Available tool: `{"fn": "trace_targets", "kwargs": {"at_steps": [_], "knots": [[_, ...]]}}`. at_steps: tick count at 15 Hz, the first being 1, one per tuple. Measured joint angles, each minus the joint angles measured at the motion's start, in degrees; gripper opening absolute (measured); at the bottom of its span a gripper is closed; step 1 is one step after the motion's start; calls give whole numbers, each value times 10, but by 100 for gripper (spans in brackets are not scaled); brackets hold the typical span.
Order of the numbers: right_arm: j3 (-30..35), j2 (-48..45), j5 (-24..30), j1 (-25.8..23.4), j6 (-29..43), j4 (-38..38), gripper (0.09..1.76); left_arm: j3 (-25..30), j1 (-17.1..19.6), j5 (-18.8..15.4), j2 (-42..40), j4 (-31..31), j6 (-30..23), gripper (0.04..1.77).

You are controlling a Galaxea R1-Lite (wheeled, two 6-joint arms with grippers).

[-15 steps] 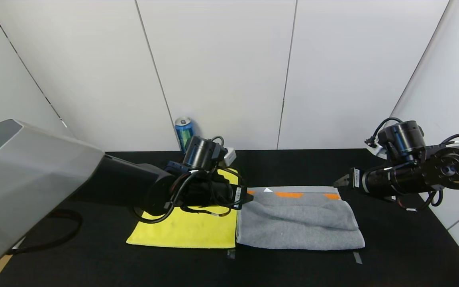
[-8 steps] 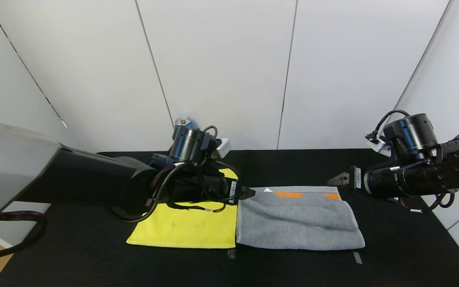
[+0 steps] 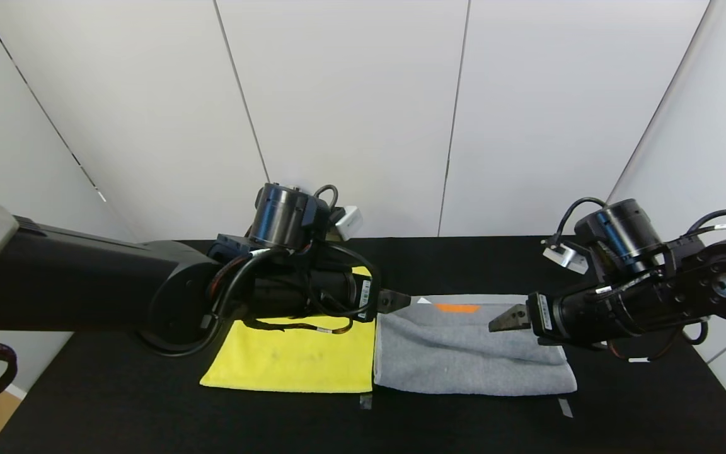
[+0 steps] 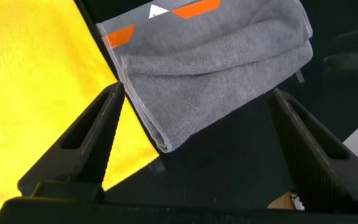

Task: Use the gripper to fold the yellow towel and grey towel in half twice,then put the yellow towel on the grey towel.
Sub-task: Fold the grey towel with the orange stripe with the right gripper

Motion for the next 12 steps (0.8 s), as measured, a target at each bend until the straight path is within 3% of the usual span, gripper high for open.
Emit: {"fn": "trace_targets", "kwargs": {"at_steps": [6,12], "knots": [[-9,62,6,15,0,-2,168,0,1,0,-8,0,0,168],[-10,65,6,16,0,-2,168,0,1,0,-9,0,0,168]]}}
